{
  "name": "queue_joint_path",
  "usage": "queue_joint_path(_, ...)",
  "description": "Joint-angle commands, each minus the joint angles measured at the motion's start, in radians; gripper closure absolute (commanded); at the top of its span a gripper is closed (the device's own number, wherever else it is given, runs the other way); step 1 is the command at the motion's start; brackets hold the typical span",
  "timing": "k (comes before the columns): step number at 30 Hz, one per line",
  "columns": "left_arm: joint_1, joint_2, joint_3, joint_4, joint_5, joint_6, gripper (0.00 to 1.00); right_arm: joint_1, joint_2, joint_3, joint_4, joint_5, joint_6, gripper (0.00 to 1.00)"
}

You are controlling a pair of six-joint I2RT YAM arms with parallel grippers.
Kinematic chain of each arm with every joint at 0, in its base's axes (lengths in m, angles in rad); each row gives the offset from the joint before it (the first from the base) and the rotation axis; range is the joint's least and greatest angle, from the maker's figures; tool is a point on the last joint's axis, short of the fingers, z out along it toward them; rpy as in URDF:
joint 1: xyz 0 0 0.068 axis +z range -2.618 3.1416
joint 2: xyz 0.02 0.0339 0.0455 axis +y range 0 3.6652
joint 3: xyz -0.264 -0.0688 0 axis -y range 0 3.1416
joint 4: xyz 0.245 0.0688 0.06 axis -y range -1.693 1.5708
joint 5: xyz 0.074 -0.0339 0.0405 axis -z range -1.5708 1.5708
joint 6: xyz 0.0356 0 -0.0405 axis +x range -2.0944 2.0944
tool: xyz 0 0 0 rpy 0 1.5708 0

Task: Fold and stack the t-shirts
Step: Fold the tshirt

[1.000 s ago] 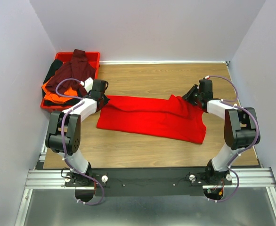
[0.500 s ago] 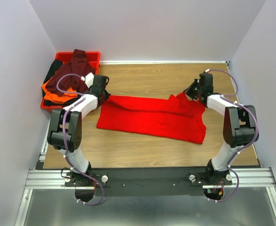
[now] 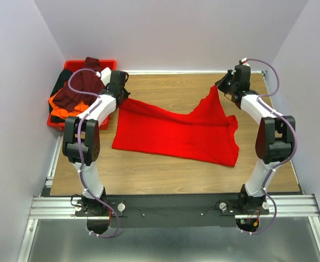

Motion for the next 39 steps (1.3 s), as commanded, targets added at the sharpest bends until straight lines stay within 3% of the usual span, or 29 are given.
queue_joint_path(1,0.02,0.046,0.089,-0.049,-0.04,0.035,1.0,-0.022,0.042,0.088,-0.006,0.018,-0.031,1.0)
queue_joint_path(13,0.056,0.175,0.252,-0.065,0.015,0.081,1.0,-0.028,0.163,0.32,-0.003,-0.03,-0.089,1.0)
queue_joint_path(20,0.062,0.218,0.301,-0.073,0.04,0.099,1.0,-0.028,0.168,0.323,-0.004,-0.033,-0.097,1.0)
queue_joint_path(28,0.063,0.215,0.287,-0.079,0.038,0.113,1.0,-0.028,0.069,0.173,0.005,-0.01,-0.091,1.0)
queue_joint_path(39,0.063,0.126,0.136,-0.056,0.034,0.096,1.0,-0.03,-0.203,-0.134,0.035,0.041,-0.05,1.0)
